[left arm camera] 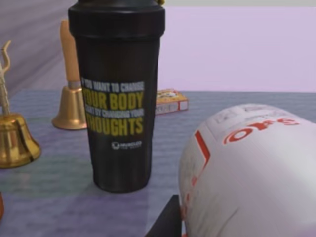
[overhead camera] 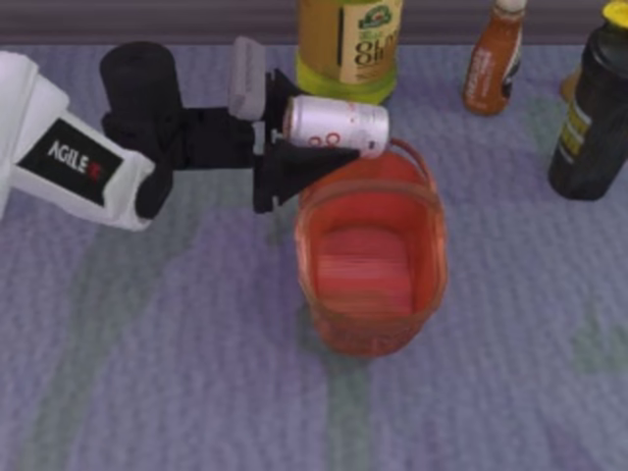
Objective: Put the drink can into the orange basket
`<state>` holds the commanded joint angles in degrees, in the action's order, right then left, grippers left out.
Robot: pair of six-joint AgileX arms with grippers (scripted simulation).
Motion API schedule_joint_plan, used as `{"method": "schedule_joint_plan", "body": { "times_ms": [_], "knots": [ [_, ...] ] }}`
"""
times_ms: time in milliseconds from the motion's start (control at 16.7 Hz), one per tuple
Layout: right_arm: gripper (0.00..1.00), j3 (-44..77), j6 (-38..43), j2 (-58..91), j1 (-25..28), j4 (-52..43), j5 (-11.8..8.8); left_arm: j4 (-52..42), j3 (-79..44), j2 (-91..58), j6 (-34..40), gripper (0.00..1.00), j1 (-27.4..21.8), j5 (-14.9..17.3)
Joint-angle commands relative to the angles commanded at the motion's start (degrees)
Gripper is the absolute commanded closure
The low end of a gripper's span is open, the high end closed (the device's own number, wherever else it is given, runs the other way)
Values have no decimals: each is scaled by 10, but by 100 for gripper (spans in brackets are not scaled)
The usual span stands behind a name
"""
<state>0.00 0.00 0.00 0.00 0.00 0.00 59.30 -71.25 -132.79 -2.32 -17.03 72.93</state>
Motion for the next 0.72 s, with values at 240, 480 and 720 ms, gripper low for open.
{"method": "schedule_joint_plan", "body": {
  "times_ms": [240, 480, 720],
  "knots": [
    [0, 0, 0, 0, 0, 0, 0, 0, 0, 0, 0, 62, 0, 0],
    [0, 0, 0, 0, 0, 0, 0, 0, 0, 0, 0, 32, 0, 0],
    [0, 0, 0, 0, 0, 0, 0, 0, 0, 0, 0, 2, 0, 0]
  ]
}}
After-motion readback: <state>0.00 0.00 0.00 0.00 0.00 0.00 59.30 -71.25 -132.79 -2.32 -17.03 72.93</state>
